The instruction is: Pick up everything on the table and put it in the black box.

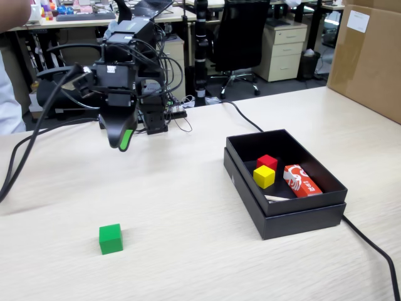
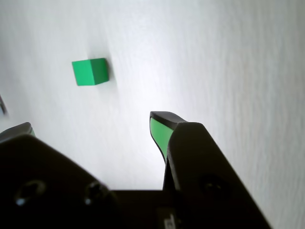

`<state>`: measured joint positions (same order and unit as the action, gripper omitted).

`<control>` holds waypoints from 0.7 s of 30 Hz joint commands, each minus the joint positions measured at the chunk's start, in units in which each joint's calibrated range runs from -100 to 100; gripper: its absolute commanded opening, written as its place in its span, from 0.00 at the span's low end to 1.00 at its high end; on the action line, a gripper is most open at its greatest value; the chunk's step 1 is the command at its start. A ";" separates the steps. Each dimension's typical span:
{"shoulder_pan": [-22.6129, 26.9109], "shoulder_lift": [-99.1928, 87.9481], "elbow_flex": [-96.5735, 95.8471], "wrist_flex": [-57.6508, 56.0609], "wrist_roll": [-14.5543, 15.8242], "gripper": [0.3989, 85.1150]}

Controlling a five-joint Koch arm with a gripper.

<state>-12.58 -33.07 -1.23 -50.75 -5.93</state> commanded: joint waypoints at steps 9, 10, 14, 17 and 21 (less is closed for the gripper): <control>-0.29 42.08 35.77 0.00 -3.17 0.55; -0.29 47.36 39.22 0.00 -3.22 0.55; -0.29 54.59 43.66 0.00 -3.22 0.55; -0.20 58.49 45.57 0.00 -3.27 0.55; -0.20 61.13 46.47 0.00 -3.47 0.55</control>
<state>-12.67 28.93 40.76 -50.75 -8.67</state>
